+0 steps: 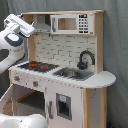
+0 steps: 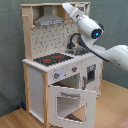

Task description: Play with the kitchen

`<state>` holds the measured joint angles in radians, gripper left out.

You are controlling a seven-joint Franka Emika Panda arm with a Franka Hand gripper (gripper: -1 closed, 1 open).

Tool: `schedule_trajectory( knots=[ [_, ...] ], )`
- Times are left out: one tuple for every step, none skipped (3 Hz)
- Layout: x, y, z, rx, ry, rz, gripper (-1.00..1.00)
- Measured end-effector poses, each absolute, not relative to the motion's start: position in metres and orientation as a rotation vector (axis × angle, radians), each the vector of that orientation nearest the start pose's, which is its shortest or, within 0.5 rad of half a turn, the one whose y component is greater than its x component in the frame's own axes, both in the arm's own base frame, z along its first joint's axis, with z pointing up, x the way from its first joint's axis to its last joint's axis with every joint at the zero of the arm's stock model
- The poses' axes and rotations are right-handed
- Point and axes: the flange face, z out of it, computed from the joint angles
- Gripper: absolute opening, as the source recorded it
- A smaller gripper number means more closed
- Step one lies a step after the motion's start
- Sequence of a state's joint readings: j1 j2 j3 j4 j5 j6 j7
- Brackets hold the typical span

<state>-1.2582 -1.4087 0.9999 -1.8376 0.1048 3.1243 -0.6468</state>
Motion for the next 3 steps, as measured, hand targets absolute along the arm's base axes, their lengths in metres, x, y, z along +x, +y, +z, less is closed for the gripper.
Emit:
schedule_trajectory(
  knots=[
    [0.384,0.438,0.719,0.845,0.797,1.160,1.00],
    [0.380,0.446,0.720,0.909,0.743,1.182,1.00],
    [0.380,0.453,0.720,0.975,0.694,1.209,1.00]
  ],
)
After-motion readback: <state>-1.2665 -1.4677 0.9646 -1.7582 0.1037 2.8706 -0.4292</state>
